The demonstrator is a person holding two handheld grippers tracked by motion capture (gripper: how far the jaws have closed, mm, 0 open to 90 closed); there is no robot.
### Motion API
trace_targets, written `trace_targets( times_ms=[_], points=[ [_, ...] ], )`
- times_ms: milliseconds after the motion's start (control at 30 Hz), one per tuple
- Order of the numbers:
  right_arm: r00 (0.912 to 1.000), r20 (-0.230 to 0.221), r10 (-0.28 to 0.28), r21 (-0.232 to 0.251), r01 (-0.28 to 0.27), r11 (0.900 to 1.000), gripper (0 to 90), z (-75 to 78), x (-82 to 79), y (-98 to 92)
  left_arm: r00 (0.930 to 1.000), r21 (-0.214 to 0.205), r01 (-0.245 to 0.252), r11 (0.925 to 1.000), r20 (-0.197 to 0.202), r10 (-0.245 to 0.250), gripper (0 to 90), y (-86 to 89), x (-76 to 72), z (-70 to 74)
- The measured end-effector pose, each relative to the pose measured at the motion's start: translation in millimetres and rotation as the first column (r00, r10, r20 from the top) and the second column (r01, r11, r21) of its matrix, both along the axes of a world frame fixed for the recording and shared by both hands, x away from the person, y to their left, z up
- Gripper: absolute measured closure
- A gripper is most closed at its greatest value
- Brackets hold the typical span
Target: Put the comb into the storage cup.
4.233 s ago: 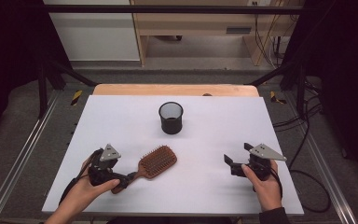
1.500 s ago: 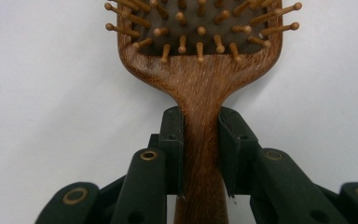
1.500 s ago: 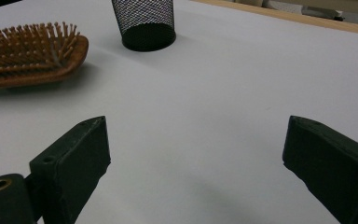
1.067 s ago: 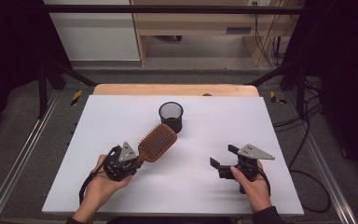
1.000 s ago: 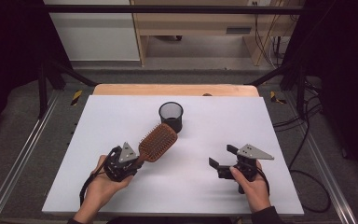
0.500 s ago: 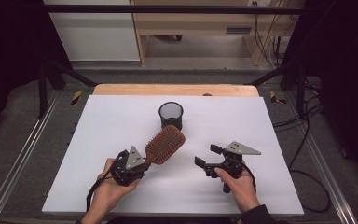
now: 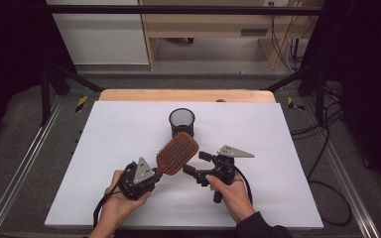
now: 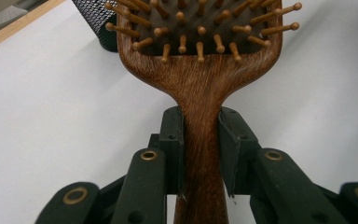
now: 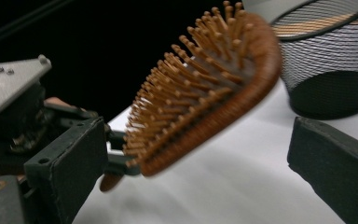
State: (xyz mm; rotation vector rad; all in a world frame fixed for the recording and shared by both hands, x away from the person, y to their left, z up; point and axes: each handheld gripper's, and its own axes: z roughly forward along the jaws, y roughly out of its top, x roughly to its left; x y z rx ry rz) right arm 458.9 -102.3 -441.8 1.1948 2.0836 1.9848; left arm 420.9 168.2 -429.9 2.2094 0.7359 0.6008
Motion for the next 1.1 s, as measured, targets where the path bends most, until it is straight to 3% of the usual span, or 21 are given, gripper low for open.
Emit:
trace_targets(
  times_ms=[67,367,733,1100],
  points=[
    [1.0000,-0.009,0.002,0.021,-0.002,0.9998,5.8,0.6,2.6,9.0,1.0000,-0.003,0.000,1.0000,0.003,0.000,72.8,0.2,0.3,0.2],
    [0.9997,-0.023,0.004,0.029,-0.003,0.9996,8.2,2.2,8.2,17.9,0.9999,-0.017,0.012,0.9998,0.006,-0.012,72.8,-0.6,-2.5,0.8],
    [0.9995,-0.031,-0.004,0.034,0.005,0.9994,19.7,11.7,19.2,25.3,0.9999,-0.036,0.005,0.9993,0.017,-0.004,72.8,0.6,-3.7,1.2],
    [0.9976,-0.069,0.002,0.094,0.004,0.9955,24.7,18.1,29.0,26.5,0.9990,-0.044,-0.006,0.9990,0.043,0.008,72.8,1.4,-2.7,1.7]
  ],
)
